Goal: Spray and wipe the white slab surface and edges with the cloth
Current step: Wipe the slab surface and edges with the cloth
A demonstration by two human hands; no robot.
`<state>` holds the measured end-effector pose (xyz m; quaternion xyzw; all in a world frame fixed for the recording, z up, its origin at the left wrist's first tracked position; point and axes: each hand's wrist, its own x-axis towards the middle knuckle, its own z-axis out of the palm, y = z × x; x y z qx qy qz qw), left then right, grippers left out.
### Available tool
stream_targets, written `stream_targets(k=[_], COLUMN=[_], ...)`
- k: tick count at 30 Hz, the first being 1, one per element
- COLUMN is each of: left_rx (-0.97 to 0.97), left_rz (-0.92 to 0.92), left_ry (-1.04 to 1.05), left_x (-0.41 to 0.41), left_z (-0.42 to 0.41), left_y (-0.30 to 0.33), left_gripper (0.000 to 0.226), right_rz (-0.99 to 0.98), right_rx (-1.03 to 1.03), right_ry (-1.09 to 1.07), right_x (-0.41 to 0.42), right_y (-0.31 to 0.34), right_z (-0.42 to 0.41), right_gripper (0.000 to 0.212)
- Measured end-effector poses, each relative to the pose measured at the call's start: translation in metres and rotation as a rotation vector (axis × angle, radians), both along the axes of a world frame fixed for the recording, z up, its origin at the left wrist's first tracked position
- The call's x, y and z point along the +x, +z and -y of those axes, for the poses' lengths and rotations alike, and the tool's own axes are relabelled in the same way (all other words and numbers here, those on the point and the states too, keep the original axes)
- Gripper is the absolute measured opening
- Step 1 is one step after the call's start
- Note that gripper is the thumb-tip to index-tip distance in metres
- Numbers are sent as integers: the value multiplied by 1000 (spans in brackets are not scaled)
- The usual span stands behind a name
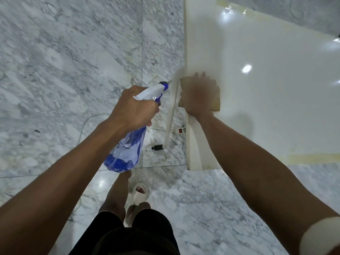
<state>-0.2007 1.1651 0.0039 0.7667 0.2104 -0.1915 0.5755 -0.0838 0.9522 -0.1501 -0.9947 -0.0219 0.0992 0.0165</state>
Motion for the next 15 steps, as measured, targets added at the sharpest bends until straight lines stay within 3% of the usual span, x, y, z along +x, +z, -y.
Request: stream_targets(k=[15], left_rx=[8], left_rz=[-12], left_ry=[51], left_x=[-150], left_z=[51], left_y=[12], left_gripper=[22], right_rz=[39], right_rx=[15], right_ry=[17], right_x=[-160], right_y=[-5], right_z=[36], right_gripper=[81])
